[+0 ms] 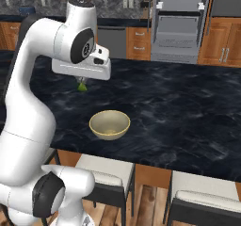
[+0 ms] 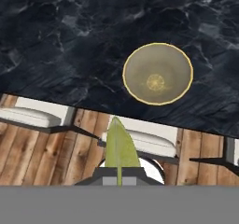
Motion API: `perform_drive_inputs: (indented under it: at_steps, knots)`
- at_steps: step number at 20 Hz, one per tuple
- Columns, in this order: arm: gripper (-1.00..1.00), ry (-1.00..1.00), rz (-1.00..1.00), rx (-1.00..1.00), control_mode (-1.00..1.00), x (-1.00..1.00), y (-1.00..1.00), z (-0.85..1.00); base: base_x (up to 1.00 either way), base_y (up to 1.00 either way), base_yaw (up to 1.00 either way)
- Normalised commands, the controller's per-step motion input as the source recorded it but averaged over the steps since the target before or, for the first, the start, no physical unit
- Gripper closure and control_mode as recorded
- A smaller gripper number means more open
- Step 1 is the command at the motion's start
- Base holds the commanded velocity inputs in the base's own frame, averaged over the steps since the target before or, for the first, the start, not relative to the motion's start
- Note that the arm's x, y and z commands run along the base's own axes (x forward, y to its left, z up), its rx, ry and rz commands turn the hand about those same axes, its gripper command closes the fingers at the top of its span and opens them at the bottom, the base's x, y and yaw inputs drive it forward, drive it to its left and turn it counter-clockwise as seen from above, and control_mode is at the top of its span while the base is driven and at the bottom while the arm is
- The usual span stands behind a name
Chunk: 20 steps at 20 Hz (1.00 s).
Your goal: There is a bowl on the dining counter. Grab a lemon wedge from the fridge and place it in the bowl. Then get the liquor bottle and glass cup from the cabinet and place them next to the bowl.
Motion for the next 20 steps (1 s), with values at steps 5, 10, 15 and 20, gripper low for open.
perform_drive_inputs:
  at_steps: [5, 10, 15, 20]
  knots:
    - [1.00, 0.04, 0.00, -0.06, -1.00, 0.31, -0.02, -0.45, 0.00, 0.00, 0.00]
    - [1.00, 0.00, 0.00, -0.05, -1.00, 0.25, 0.00, -0.52, 0.00, 0.00, 0.00]
    - [1.00, -0.01, 0.00, -0.01, -1.00, 0.38, -0.07, -0.42, 0.00, 0.00, 0.00]
    - [1.00, 0.00, 0.00, 0.00, -1.00, 0.59, -0.16, -0.29, 0.00, 0.00, 0.00]
